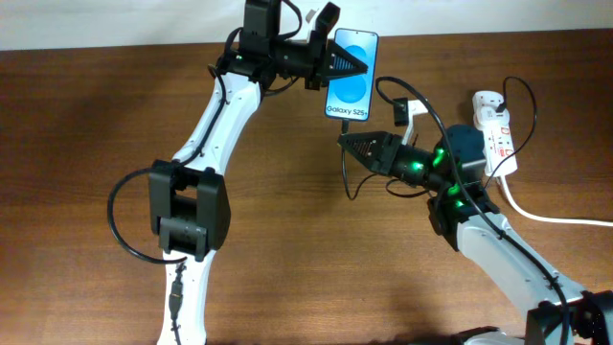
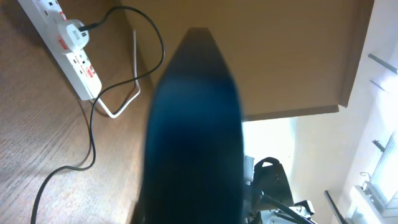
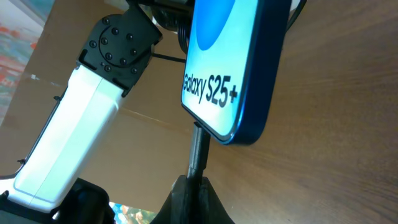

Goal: Plug charger to phone and switch on socket
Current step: 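Push the plug up into the phone port with the right gripper, then open the right gripper and lower the phone with the left gripper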

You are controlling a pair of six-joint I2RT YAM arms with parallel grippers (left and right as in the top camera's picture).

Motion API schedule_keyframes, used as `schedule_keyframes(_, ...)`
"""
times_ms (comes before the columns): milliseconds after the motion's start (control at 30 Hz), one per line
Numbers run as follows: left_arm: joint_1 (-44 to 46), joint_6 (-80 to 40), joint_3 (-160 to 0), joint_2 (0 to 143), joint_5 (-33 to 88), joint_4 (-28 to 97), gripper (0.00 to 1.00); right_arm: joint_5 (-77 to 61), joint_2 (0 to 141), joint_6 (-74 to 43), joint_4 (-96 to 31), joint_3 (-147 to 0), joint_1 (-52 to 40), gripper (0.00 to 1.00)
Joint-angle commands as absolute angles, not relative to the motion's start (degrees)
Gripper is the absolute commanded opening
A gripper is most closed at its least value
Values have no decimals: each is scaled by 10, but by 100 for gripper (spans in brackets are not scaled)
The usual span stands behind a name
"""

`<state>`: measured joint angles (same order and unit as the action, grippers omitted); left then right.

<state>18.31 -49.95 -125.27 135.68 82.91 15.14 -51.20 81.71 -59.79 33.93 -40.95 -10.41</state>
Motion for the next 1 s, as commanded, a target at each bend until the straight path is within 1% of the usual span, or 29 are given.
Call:
schedule_keyframes(0, 205, -492, -1261, 1363, 902, 157, 0, -431, 820, -590, 359, -418, -75, 4)
schedule_keyframes(633, 209, -492, -1261, 1363, 902, 157, 0, -422, 820, -590, 369, -419, -68, 4)
schedule_keyframes(733, 209, -492, -1261, 1363, 902, 157, 0, -429, 820, -590, 369, -419, -55, 4)
schedule_keyframes(967, 209, -492, -1261, 1363, 902, 157, 0, -440, 820, -590, 369, -419, -56, 4)
